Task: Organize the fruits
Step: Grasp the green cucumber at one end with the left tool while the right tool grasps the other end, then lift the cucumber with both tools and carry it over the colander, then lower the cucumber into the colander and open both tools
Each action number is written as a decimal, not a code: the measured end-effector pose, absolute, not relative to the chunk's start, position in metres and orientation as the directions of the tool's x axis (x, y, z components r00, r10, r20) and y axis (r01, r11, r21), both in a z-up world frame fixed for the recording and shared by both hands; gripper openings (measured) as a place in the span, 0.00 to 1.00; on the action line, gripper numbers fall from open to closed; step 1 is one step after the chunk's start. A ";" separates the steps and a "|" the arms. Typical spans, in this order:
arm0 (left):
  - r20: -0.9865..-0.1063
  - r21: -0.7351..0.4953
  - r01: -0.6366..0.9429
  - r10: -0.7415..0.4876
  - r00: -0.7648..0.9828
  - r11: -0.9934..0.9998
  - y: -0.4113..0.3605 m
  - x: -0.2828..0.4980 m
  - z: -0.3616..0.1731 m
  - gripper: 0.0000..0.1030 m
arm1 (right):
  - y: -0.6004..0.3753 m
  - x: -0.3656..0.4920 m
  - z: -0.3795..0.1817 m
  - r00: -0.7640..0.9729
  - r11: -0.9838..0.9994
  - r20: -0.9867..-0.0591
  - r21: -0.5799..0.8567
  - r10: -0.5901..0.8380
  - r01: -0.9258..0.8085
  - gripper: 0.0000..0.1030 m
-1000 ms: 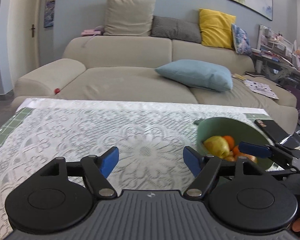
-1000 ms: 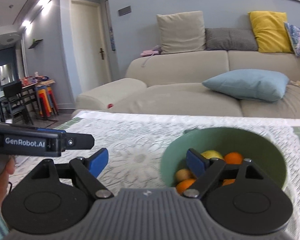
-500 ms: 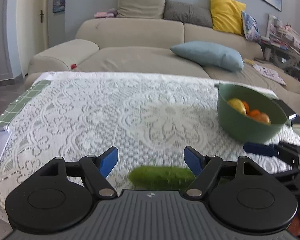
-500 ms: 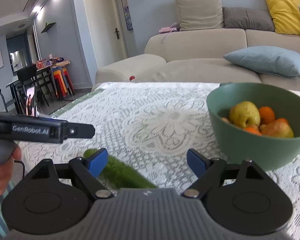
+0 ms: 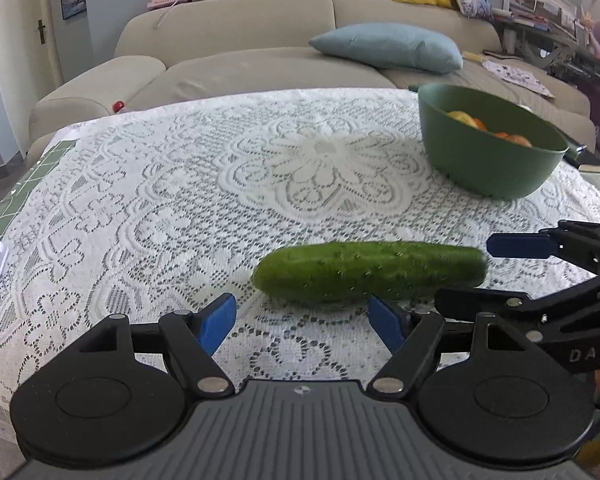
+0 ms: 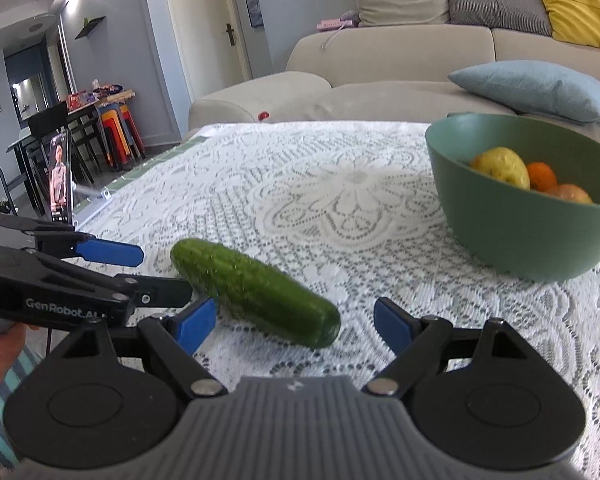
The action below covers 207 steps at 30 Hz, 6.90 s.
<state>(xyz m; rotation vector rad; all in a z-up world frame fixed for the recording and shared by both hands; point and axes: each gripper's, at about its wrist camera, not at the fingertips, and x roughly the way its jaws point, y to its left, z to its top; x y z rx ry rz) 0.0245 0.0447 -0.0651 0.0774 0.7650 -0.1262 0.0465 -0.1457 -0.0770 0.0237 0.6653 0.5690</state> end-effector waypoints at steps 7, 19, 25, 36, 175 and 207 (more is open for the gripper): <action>-0.708 0.024 0.134 -0.078 0.702 0.991 0.049 0.029 -0.072 0.85 | -0.136 0.046 -0.083 0.636 0.851 -0.604 0.145 0.480 -0.505 0.70; -0.709 -0.013 0.137 -0.106 0.697 0.990 0.054 0.038 -0.076 0.85 | -0.132 0.057 -0.082 0.628 0.855 -0.620 0.147 0.471 -0.497 0.51; -0.687 -0.025 0.151 -0.127 0.715 0.988 0.055 0.046 -0.075 0.85 | -0.136 0.067 -0.080 0.646 0.870 -0.605 0.181 0.465 -0.458 0.53; -0.686 0.100 0.245 -0.112 0.719 0.964 0.036 0.059 -0.081 0.84 | -0.144 0.084 -0.082 0.658 0.880 -0.587 0.262 0.472 -0.397 0.55; -0.761 0.345 0.250 0.114 0.638 0.904 -0.174 0.189 -0.014 0.75 | -0.297 0.233 -0.033 0.604 0.745 -0.620 -0.047 0.501 -0.665 0.59; -0.608 0.170 0.137 -0.006 0.794 0.976 -0.100 0.123 0.039 0.75 | -0.251 0.155 0.053 0.789 0.842 -0.530 -0.231 0.311 -0.488 0.88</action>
